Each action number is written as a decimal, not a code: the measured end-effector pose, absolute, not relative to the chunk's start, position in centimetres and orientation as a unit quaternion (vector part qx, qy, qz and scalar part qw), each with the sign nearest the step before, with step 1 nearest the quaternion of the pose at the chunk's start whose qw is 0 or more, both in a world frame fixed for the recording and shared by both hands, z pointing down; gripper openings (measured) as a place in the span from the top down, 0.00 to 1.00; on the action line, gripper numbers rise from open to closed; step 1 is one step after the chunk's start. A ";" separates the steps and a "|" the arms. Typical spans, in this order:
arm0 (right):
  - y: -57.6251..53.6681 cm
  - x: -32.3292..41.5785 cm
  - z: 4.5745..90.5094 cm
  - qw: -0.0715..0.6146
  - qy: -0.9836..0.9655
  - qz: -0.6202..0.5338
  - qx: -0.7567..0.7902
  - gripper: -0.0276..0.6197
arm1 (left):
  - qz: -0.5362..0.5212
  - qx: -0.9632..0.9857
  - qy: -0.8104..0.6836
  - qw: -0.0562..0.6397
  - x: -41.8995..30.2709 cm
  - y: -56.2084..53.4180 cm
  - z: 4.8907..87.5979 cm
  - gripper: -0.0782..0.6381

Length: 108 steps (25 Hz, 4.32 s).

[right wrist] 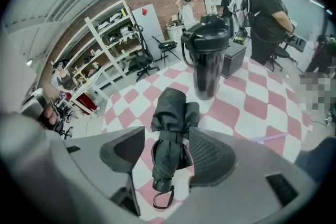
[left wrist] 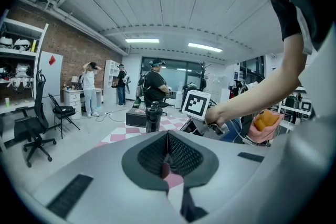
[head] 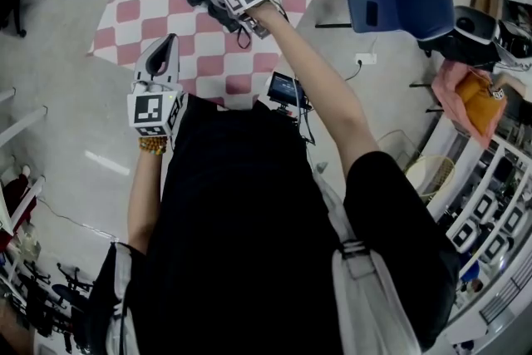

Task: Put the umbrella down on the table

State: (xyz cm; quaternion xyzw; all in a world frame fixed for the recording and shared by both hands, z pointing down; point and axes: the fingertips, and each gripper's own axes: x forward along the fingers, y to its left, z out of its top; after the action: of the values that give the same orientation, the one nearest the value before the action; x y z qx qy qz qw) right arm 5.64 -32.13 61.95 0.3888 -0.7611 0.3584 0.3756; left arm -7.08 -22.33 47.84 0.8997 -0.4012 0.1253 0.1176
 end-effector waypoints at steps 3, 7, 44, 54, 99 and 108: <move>-32.1 5.7 60.1 0.358 -0.771 0.347 0.395 0.55 | 0.127 0.902 -0.397 0.117 -6.7 -22.2 47.9 0.87; -32.0 5.4 57.1 0.332 -0.788 0.329 0.401 0.55 | 0.127 0.905 -0.389 0.114 -6.1 -22.0 48.1 0.87; -25.7 9.2 33.3 0.129 -0.868 0.051 0.477 0.86 | 0.061 0.935 -0.339 0.090 0.5 -19.8 38.7 0.87; -21.6 9.1 26.2 0.041 -0.880 -0.011 0.474 0.86 | 0.050 0.939 -0.333 0.074 1.0 -18.0 36.6 0.87; -16.7 9.8 32.5 -0.003 -0.866 -0.067 0.495 0.92 | 0.018 0.942 -0.334 0.015 0.9 -16.4 36.7 0.87; -16.5 9.5 34.2 -0.003 -0.864 -0.044 0.502 0.92 | 0.024 0.940 -0.341 0.028 0.4 -16.6 38.0 0.87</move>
State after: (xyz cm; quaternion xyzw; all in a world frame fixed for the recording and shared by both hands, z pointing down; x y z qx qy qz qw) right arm 9.47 -16.52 34.16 0.5016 -0.8639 -0.0441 -0.0030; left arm 0.43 -16.64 38.04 0.9395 -0.3406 0.0237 0.0282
